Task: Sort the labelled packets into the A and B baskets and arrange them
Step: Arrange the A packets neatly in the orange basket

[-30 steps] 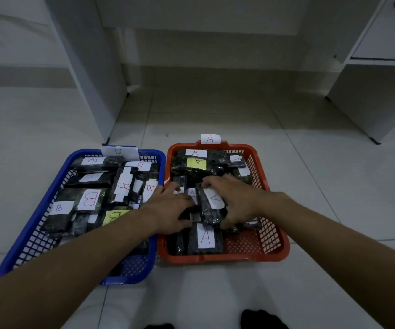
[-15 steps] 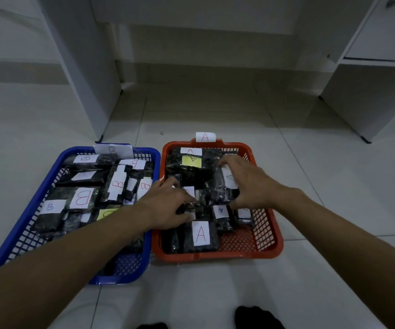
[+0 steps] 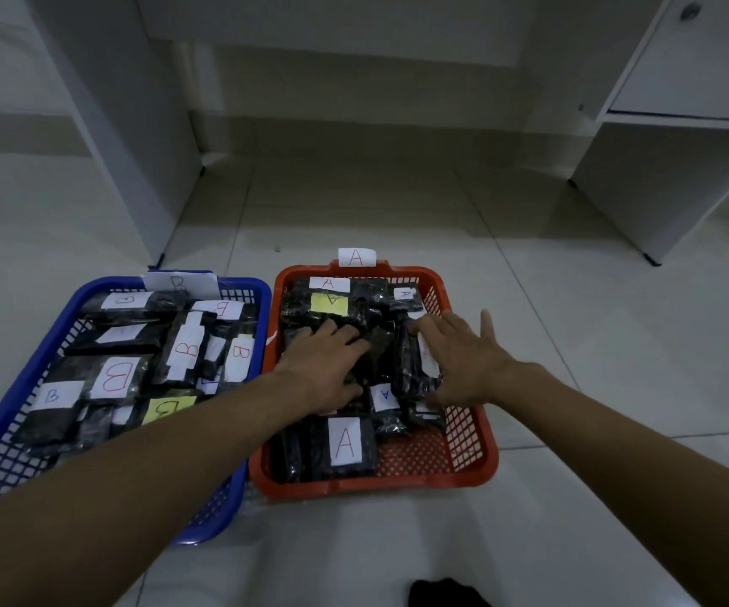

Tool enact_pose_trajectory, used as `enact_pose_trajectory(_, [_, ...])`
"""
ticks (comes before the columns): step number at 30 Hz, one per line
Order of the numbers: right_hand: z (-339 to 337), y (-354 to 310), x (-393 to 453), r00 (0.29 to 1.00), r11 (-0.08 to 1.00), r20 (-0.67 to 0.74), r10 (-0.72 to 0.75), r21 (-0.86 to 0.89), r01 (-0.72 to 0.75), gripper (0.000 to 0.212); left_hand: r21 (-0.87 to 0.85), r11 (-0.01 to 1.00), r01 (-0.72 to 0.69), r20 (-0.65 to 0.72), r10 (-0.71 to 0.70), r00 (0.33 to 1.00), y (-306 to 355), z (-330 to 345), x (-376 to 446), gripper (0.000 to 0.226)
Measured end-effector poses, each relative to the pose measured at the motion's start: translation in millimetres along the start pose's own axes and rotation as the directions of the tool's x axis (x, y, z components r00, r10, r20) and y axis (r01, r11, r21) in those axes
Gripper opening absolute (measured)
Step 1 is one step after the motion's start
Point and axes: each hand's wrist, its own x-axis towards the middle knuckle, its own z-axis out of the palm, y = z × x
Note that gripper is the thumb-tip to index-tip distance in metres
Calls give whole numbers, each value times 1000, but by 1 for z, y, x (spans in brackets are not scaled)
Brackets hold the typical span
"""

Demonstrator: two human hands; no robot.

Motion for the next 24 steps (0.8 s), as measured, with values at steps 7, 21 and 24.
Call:
enact_pose_trajectory(7, [7,-1,10,1000,997,-6,29,-70,-29,112,3,994,108,-12,-108,994,23,9,27,74])
enact_pose_trajectory(21, [-29,-27,-48,945,982,278,170,30,-186,106,-182,982,-43,199,80,977,19,-5,-26,36])
enact_pose_trajectory(24, [-29,-50,-53,894,970,381,237,-140,-197,111,-176,982,-72,216,110,970,18,-3,-32,49])
